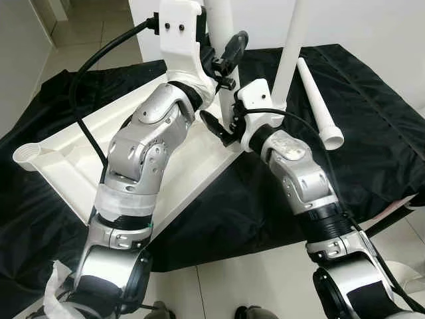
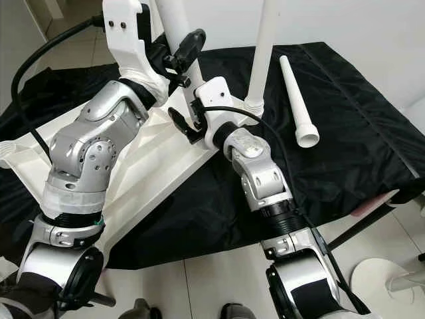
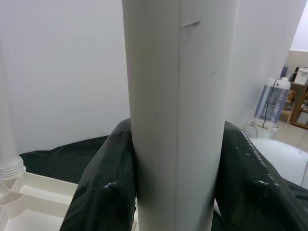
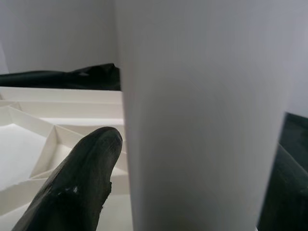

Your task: Building children table

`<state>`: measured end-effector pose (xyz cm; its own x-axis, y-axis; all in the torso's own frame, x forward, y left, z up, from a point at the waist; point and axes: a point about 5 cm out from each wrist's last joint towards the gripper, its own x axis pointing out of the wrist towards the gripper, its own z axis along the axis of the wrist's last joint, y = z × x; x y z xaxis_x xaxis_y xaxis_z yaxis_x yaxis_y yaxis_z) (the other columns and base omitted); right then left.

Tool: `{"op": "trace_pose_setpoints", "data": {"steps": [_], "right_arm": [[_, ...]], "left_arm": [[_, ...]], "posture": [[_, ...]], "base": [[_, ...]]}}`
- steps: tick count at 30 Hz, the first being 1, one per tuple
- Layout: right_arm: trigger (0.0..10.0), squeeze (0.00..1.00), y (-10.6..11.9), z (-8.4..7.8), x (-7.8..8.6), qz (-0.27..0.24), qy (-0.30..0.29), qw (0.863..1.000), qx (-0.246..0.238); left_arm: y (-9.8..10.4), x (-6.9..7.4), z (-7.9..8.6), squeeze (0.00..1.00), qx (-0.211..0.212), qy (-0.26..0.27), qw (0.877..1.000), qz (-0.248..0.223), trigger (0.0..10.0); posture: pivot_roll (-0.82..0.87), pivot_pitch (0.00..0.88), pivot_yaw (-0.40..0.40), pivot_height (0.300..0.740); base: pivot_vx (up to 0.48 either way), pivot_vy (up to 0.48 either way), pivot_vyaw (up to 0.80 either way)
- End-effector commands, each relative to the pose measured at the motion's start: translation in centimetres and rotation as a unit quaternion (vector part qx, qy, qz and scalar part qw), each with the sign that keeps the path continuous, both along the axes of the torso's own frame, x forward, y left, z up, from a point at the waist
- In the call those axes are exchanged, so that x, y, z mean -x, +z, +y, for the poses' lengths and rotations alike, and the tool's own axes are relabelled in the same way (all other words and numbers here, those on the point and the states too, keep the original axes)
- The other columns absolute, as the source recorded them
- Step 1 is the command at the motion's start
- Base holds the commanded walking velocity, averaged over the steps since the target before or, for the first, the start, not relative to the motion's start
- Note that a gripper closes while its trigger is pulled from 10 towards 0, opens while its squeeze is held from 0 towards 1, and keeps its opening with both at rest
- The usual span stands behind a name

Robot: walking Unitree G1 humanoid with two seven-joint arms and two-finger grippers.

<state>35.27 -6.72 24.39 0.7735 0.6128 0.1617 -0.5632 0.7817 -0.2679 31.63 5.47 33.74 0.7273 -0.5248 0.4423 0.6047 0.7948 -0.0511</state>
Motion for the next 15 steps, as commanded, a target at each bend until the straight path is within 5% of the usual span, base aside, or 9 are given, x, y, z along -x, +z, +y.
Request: {"op": "trace_pose_setpoints", "data": {"steps": [1,7,8,9,12,13,15], "right_arm": [[10.0,0.00,0.4,0.7,-0.1,-0.009,0.006,1.000,0.006],[10.0,0.00,0.4,1.3,-0.6,-0.009,0.003,1.000,0.012],[4.8,0.00,0.4,1.3,-0.6,-0.010,0.004,1.000,0.014],[3.5,0.00,0.4,1.4,-0.6,-0.012,0.005,1.000,0.013],[2.0,0.00,0.4,1.4,-0.6,-0.012,0.007,1.000,0.013],[0.0,0.00,0.4,1.4,-0.7,-0.011,0.009,1.000,0.013],[0.0,0.00,0.4,1.4,-0.7,-0.011,0.008,1.000,0.012]], "left_arm": [[0.6,0.4,0.2,0.00,0.009,0.013,1.000,-0.018,10.0],[0.5,0.7,-0.1,0.00,0.009,0.011,1.000,-0.020,10.0],[0.5,0.8,-0.2,0.00,0.008,0.011,1.000,-0.021,10.0],[0.5,0.9,-0.3,0.00,0.008,0.010,1.000,-0.022,10.0],[0.5,0.9,-0.4,0.00,0.008,0.009,1.000,-0.022,10.0],[0.5,1.0,-0.6,0.00,0.008,0.006,1.000,-0.022,10.0],[0.5,1.1,-0.9,0.00,0.008,0.003,1.000,-0.023,10.0]], "posture": [[-0.03,0.060,0.023,0.740],[-0.03,0.064,0.021,0.740],[-0.03,0.065,0.020,0.740],[-0.03,0.067,0.020,0.740],[-0.03,0.067,0.020,0.740],[-0.03,0.069,0.022,0.740],[-0.03,0.072,0.023,0.740]], "base": [[0.000,0.000,0.00],[0.000,0.000,0.00],[0.000,0.000,0.00],[0.000,0.000,0.00],[0.000,0.000,0.00],[0.000,0.000,0.00],[0.000,0.000,0.00]]}}
